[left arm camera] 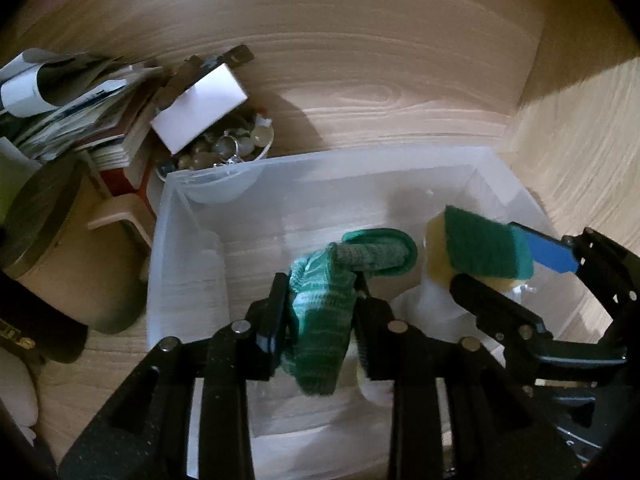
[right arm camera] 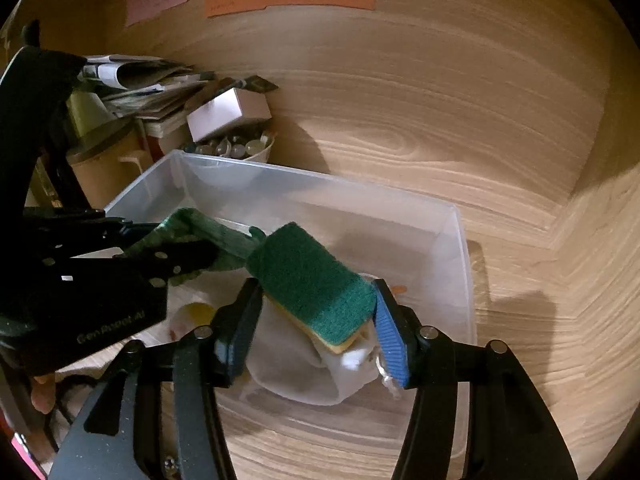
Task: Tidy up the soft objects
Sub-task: 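Lift the sock with the left tool into the clear box while the right tool releases the sponge there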
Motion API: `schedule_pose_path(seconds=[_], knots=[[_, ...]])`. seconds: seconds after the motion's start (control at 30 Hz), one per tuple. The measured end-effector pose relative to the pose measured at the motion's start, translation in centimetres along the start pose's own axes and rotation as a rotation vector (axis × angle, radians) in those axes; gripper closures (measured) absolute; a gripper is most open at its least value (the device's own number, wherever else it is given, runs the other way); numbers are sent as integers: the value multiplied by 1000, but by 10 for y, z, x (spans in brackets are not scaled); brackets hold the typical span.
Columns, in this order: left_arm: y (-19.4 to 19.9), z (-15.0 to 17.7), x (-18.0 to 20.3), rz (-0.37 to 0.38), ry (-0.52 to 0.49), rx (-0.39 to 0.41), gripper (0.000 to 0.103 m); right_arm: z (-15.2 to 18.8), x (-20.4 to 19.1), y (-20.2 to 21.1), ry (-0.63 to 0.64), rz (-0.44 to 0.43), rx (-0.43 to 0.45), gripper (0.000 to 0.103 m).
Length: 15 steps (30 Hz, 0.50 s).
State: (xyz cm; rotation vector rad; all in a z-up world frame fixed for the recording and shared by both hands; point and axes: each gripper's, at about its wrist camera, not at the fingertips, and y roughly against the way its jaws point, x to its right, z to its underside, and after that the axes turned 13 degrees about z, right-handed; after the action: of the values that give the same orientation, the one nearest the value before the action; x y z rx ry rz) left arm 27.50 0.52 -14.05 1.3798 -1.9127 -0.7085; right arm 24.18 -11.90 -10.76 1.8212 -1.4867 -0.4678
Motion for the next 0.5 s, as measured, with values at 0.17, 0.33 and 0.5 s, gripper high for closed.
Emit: schedule_pose_path(seconds=[0.17, 0.33, 0.5], knots=[[10, 2, 3, 60, -14, 2, 55, 3, 5, 3, 9, -17, -11, 43], [36, 8, 6, 62, -29, 64, 32, 5, 11, 23, 8, -19, 24, 38], [78, 17, 8, 62, -58, 142, 19, 9, 18, 58, 3, -16, 97, 32]])
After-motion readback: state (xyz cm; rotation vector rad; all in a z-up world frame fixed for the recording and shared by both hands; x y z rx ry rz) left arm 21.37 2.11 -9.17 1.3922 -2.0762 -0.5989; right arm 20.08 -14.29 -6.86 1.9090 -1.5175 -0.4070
